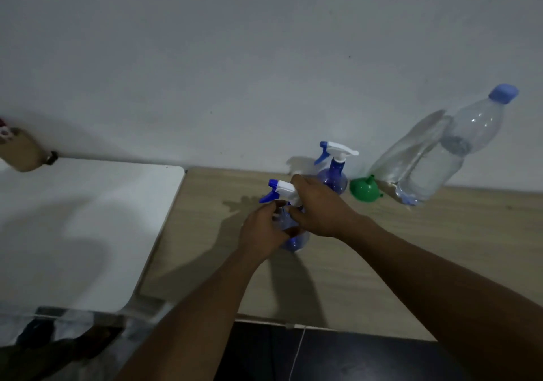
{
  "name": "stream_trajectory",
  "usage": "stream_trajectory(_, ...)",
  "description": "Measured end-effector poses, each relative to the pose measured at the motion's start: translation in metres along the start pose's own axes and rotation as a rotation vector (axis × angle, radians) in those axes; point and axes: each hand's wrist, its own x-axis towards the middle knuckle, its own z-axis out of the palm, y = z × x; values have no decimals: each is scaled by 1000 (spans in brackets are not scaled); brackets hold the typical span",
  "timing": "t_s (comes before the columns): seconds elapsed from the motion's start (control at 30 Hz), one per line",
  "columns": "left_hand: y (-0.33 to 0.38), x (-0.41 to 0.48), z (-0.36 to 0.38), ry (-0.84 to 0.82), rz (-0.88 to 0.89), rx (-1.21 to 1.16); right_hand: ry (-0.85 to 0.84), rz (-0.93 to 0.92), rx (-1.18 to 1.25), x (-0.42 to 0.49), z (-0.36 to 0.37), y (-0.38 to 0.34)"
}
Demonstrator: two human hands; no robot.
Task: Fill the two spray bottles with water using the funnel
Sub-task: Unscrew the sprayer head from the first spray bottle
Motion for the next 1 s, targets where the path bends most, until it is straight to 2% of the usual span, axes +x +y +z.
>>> stream_trajectory(0.17,-5,-28,6,15,13,-9,87,-17,83,-25,14,-7)
stream_trajectory(0.33,-8,-33,7,4,10,-27,99,-23,125,-29,17,-8)
stream_trajectory(0.6,-12,-26,12,5,-6,-19,195,43,-72,-27,23,-9)
stream_trajectory(0.7,-10,-25,12,-20,23,-23,161,63,12,-27,24,-10)
stream_trajectory(0.83,-11,-24,10,-35,31,-8,34,68,211,-26,16,-4)
stream_trajectory(0.9,-13,-24,11,-34,37,-13,8,33,208,-29,14,0)
stream_trajectory(1.0,-14,-24,13,-37,49,-3,33,19,65,-26,14,5)
